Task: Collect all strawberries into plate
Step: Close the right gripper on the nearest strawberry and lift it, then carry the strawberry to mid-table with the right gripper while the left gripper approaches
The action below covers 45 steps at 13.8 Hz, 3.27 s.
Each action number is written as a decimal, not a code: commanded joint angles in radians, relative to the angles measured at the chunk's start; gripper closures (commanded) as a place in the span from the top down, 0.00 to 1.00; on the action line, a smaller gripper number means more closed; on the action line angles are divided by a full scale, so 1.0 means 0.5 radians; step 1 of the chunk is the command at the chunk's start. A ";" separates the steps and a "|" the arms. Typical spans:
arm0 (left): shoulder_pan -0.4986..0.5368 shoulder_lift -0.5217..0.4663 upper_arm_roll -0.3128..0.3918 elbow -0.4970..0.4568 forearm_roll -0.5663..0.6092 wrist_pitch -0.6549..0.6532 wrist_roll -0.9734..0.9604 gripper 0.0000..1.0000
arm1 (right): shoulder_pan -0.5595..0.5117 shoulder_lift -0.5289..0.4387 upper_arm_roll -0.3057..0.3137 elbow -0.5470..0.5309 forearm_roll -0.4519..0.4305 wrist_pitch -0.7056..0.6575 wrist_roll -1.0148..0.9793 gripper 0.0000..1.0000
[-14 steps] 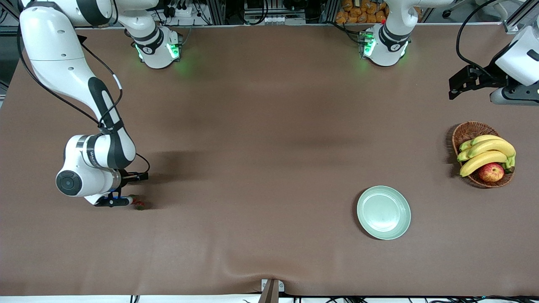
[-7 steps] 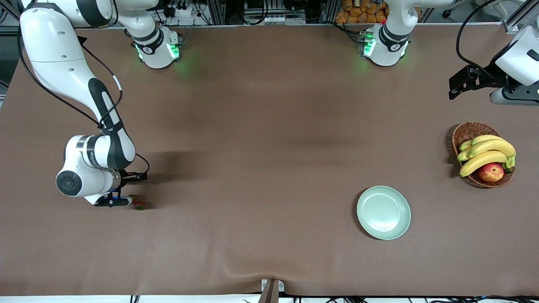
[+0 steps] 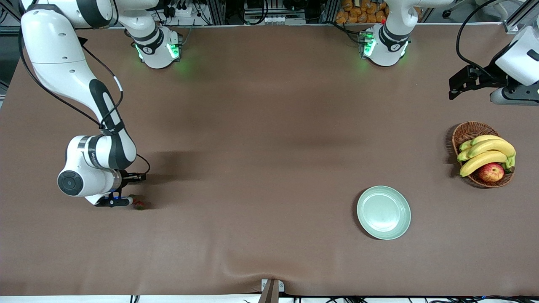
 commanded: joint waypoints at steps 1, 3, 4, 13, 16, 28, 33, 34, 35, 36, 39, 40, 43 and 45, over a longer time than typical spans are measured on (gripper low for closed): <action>0.015 -0.023 0.000 -0.002 -0.020 0.010 0.036 1.00 | -0.020 0.003 0.011 -0.013 -0.012 0.039 -0.022 0.59; 0.009 -0.023 -0.003 0.004 -0.020 0.010 0.036 1.00 | -0.020 0.003 0.011 -0.013 -0.012 0.036 -0.025 0.54; 0.015 -0.023 -0.003 0.004 -0.020 0.010 0.036 1.00 | -0.020 0.003 0.011 -0.013 -0.012 0.036 -0.022 0.53; 0.015 -0.020 -0.003 0.004 -0.020 0.010 0.036 1.00 | -0.002 -0.043 0.023 0.167 -0.009 0.033 -0.016 0.16; 0.015 -0.020 -0.003 0.007 -0.017 0.010 0.036 1.00 | 0.142 -0.050 0.026 0.330 -0.015 0.039 0.021 0.16; 0.021 0.112 0.021 0.031 -0.026 0.062 0.030 1.00 | 0.823 -0.028 0.180 0.401 0.737 0.039 0.475 0.24; -0.016 0.228 0.015 0.034 -0.044 0.078 -0.087 1.00 | 1.084 -0.010 0.180 0.395 0.740 0.036 0.482 0.24; -0.019 0.277 0.009 0.044 -0.062 0.111 -0.120 1.00 | 1.136 -0.004 0.180 0.392 0.740 0.036 0.475 0.24; -0.025 0.329 0.006 0.080 -0.111 0.142 -0.145 1.00 | 1.185 0.009 0.180 0.391 0.737 0.039 0.478 0.24; -0.031 0.394 0.000 0.126 -0.182 0.175 -0.194 1.00 | 1.234 0.030 0.180 0.395 0.737 0.039 0.488 0.24; -0.095 0.562 -0.019 0.176 -0.351 0.381 -0.362 1.00 | 1.296 0.110 0.180 0.395 0.737 0.152 0.494 0.27; -0.144 0.612 -0.022 0.176 -0.357 0.439 -0.433 1.00 | 1.305 0.137 0.180 0.395 0.737 0.207 0.494 0.29; -0.365 0.774 -0.019 0.176 -0.351 0.623 -0.666 1.00 | 1.308 0.183 0.180 0.395 0.731 0.259 0.491 0.43; -0.473 0.891 -0.019 0.176 -0.351 0.795 -0.792 1.00 | 1.311 0.220 0.177 0.385 0.721 0.424 0.475 0.61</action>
